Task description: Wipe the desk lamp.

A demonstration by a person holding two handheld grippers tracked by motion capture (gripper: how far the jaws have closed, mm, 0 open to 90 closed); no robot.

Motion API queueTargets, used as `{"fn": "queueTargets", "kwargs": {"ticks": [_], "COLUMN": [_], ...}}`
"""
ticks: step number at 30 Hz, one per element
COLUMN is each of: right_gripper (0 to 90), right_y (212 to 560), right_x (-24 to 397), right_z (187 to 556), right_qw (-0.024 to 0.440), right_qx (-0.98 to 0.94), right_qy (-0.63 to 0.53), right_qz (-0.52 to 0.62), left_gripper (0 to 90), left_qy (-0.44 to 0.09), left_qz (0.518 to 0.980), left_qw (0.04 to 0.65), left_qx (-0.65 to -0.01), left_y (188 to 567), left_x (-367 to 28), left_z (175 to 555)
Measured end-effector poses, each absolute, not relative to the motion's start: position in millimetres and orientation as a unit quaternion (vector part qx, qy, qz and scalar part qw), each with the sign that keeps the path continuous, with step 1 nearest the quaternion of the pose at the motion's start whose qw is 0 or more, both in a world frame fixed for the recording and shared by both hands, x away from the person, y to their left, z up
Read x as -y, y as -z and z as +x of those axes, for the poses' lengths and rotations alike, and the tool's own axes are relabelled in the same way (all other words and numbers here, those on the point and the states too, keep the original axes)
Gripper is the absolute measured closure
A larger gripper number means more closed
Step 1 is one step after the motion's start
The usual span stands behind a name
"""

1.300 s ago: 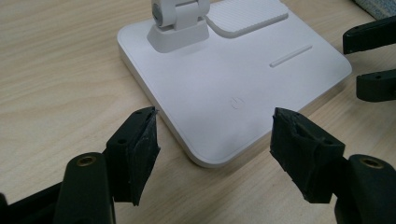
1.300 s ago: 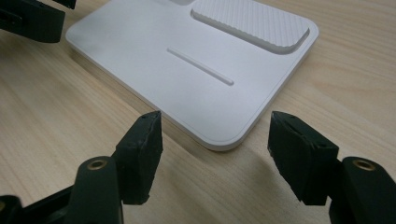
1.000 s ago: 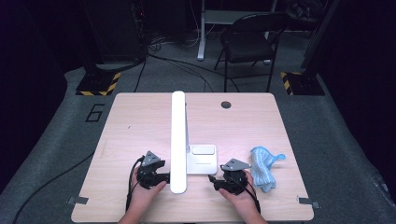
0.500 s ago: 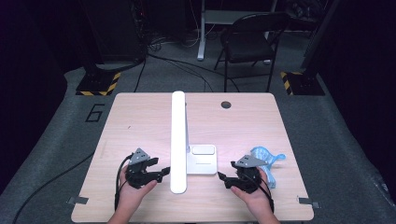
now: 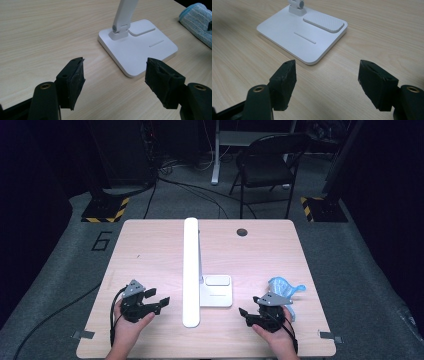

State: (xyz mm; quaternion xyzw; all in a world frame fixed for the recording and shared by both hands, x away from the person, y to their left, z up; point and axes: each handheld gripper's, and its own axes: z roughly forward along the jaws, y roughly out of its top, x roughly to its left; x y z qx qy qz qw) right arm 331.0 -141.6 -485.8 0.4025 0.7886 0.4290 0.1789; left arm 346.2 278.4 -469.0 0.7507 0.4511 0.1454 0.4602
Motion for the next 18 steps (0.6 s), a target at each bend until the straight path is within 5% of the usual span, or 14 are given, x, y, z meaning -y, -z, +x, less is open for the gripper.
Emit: {"fn": "queueTargets", "kwargs": {"ticks": [18], "right_gripper": [32.0], "right_y": [510], "right_x": [157], "right_z": [329], "right_qw": [0.192], "right_qx": [-0.776], "right_qy": [-0.427], "right_qz": [0.422], "left_gripper": [31.3], "left_qy": [-0.146], "left_qz": [0.758], "left_qw": [0.439], "left_qx": [-0.460], "left_y": [489], "left_x": [-286], "left_z": [357]}}
